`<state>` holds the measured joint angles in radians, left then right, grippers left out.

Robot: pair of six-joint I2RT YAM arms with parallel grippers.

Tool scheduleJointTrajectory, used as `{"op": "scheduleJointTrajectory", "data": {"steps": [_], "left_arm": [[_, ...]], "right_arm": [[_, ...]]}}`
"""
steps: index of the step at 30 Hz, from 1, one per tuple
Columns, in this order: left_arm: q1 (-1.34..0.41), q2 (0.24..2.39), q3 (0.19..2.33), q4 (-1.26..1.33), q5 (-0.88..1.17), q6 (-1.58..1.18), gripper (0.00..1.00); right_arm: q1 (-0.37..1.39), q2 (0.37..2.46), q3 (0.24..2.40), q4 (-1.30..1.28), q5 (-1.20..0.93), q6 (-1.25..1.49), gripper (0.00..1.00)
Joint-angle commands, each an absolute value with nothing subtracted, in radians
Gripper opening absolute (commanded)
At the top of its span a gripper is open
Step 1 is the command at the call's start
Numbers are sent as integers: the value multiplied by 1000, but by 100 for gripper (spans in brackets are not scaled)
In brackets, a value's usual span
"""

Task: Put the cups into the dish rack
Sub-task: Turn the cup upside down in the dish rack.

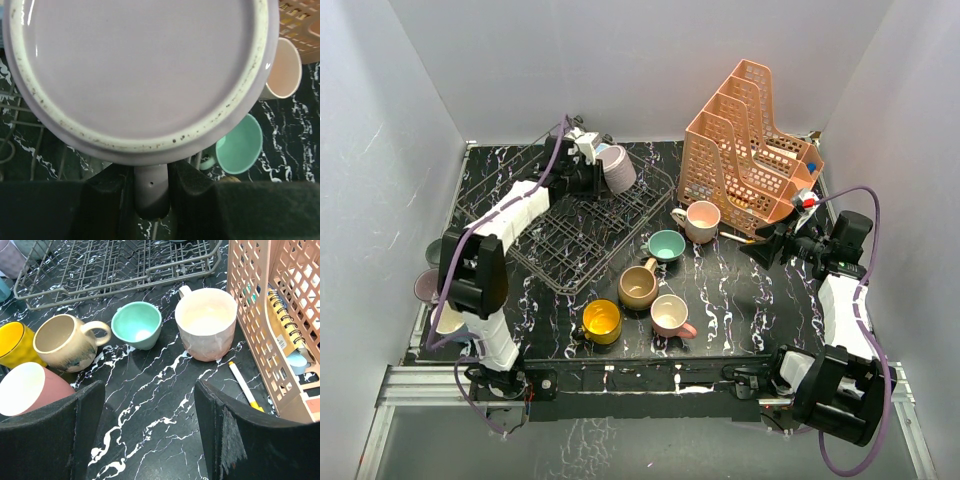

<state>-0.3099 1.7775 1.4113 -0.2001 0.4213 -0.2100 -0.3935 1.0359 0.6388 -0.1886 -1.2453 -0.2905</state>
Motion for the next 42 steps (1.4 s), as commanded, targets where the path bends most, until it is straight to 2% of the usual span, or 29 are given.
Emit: {"op": "scheduleJointTrajectory", "data": {"steps": [1, 12, 21, 30, 36, 42], "left_arm": [[-307, 1810, 1567, -211, 456, -75, 0], [-326, 1938, 1667, -255, 426, 59, 0], [-362, 1996, 1667, -231, 357, 193, 0], [-364, 1961, 1551, -44, 355, 234, 0], [-365, 1908, 1395, 125, 390, 391, 0], [-365, 1900, 1332, 183, 386, 503, 0]], "right_arm": [[-399, 1026, 646, -138, -1238, -311, 74], [-399, 1036, 649, -140, -1227, -318, 74], [-399, 1042, 647, -140, -1221, -323, 74], [-399, 1041, 647, -146, -1217, -333, 74], [-399, 1043, 646, -149, -1219, -337, 74], [-399, 1043, 646, -150, -1217, -341, 74]]}}
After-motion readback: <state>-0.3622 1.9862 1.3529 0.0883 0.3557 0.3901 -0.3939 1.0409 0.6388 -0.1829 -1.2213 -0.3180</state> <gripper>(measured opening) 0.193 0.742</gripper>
